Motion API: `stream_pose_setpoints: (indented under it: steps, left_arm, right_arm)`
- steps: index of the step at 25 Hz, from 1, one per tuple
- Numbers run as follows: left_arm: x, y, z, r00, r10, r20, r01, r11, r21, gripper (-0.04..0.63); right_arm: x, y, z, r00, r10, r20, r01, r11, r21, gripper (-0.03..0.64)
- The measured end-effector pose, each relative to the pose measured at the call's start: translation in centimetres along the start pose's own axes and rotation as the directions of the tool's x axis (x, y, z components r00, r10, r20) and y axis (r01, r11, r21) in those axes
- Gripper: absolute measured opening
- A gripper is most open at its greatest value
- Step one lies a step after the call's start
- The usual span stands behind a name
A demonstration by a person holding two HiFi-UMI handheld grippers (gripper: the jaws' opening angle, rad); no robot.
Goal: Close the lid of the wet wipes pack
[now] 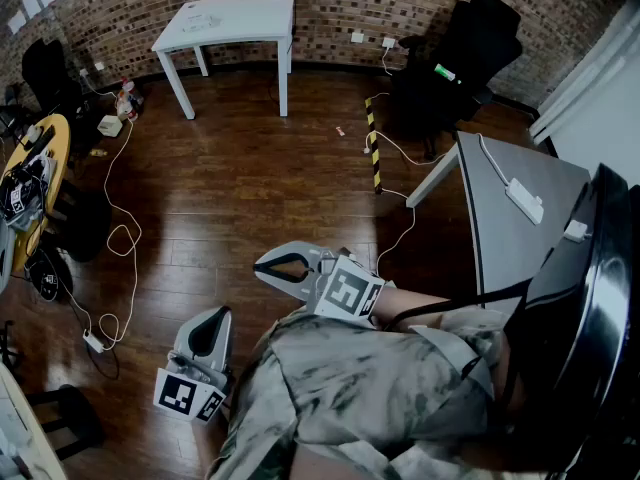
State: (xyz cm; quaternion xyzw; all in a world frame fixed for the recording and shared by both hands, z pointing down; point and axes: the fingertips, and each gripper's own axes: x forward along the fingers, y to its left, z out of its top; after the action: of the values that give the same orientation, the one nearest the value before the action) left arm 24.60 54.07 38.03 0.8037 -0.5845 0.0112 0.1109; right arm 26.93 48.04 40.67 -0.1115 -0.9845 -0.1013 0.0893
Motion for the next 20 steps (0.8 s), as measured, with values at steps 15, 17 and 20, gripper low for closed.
stream_pose_setpoints:
  steps: [15, 17, 20]
  left_arm:
    - [1.8, 0.5, 0.1, 1.000, -0.021, -0.024, 0.021, 1.000, -0.009, 0.000]
    - [2.6, 0.7, 0.1, 0.999, -0.024, -0.029, 0.024, 1.000, -0.012, 0.000]
    - [4.4, 1.0, 0.2, 0.999, -0.021, -0.031, 0.020, 1.000, -0.014, 0.000]
  right_arm:
    - [-0.7, -2.1, -0.1, 0.999, -0.041, -0.008, 0.041, 0.998, 0.044, 0.006]
    - [-1.0, -2.9, -0.4, 0.999, -0.045, -0.011, 0.046, 0.998, 0.047, 0.006]
    - [-1.7, -4.5, -1.3, 0.999, -0.042, -0.009, 0.043, 0.998, 0.046, 0.006]
